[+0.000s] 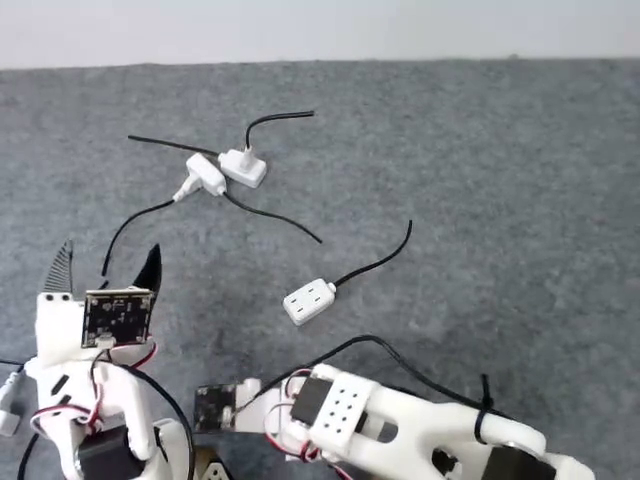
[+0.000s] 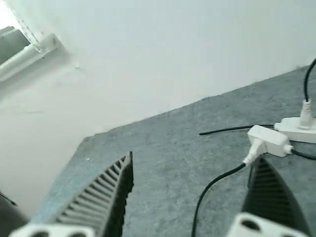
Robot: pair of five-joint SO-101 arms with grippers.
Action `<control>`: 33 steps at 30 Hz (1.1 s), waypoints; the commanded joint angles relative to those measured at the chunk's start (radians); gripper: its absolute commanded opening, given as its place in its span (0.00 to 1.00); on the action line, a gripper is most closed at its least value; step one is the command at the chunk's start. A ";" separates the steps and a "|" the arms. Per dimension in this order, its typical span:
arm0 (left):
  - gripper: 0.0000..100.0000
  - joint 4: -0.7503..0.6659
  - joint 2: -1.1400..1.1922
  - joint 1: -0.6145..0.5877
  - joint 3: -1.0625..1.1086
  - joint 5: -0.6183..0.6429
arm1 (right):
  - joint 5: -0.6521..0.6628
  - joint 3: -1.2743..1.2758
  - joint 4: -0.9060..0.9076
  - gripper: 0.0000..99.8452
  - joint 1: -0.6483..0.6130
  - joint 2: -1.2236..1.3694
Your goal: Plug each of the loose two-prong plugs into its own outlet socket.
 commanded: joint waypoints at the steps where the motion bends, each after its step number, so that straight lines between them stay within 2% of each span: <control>1: 0.36 -0.008 -0.012 -0.029 -0.067 -0.032 | 0.037 -0.069 0.004 0.25 -0.013 0.001; 5: 0.36 -0.006 -0.014 -0.035 -0.085 -0.032 | 0.104 -0.068 0.002 0.25 0.007 0.005; 12: 0.36 -0.014 -0.014 -0.081 -0.107 -0.078 | 0.173 -0.057 0.012 0.25 0.147 0.073; 15: 0.36 -0.009 -0.014 -0.083 -0.119 -0.074 | 0.176 -0.075 0.004 0.25 0.137 0.091; 22: 0.36 0.124 -0.014 -0.054 -0.266 -0.074 | 0.169 -0.149 0.015 0.25 0.101 0.194; 28: 0.36 0.164 -0.014 -0.054 -0.320 -0.074 | 0.169 -0.216 0.047 0.25 0.097 0.292; 33: 0.36 0.198 -0.014 -0.055 -0.325 -0.074 | 0.167 -0.241 0.039 0.13 0.087 0.318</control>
